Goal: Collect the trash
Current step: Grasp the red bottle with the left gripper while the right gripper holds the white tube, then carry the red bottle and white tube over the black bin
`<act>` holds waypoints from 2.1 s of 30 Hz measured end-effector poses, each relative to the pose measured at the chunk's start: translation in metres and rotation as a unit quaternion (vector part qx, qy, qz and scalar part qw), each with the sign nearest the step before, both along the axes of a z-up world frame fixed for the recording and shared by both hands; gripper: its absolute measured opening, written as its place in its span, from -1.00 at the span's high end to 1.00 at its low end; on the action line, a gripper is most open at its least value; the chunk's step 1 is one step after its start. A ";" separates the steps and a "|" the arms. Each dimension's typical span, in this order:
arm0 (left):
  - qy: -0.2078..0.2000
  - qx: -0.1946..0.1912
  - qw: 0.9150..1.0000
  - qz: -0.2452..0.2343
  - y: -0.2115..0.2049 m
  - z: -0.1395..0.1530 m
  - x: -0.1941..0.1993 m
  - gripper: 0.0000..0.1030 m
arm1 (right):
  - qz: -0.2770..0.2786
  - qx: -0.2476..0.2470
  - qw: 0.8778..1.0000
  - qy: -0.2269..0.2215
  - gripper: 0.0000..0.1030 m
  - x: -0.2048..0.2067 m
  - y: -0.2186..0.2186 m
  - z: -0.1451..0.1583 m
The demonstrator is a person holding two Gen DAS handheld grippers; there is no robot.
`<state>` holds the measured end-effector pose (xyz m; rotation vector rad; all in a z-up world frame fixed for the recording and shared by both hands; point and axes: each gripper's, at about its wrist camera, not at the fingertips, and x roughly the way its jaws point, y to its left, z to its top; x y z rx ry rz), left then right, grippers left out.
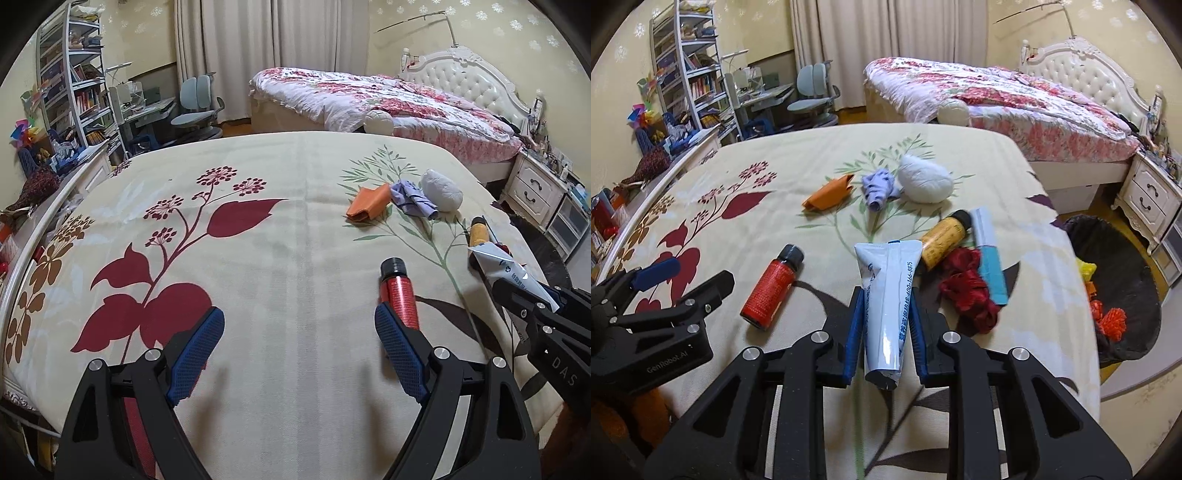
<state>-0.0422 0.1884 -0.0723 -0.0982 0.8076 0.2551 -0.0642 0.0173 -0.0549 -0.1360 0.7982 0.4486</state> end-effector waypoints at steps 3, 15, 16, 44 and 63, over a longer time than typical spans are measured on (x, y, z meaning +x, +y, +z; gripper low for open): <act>0.000 -0.008 1.000 -0.011 -0.009 0.000 0.005 -0.62 | -0.016 0.003 1.000 -0.010 0.55 0.002 -0.014 0.006; 0.031 0.001 0.998 -0.057 -0.040 -0.016 0.030 -0.12 | -0.062 0.013 0.998 -0.014 0.55 0.015 -0.052 0.005; 0.035 0.003 0.998 -0.061 -0.042 -0.017 0.031 -0.08 | -0.065 0.014 0.998 -0.014 0.55 0.015 -0.055 0.004; -0.073 -0.016 0.990 -0.116 -0.077 0.039 0.031 0.48 | -0.107 0.028 0.992 -0.062 0.55 0.018 -0.094 0.028; -0.105 -0.018 0.967 -0.230 -0.212 0.049 0.138 0.47 | -0.249 0.020 0.962 -0.110 0.55 0.087 -0.211 0.030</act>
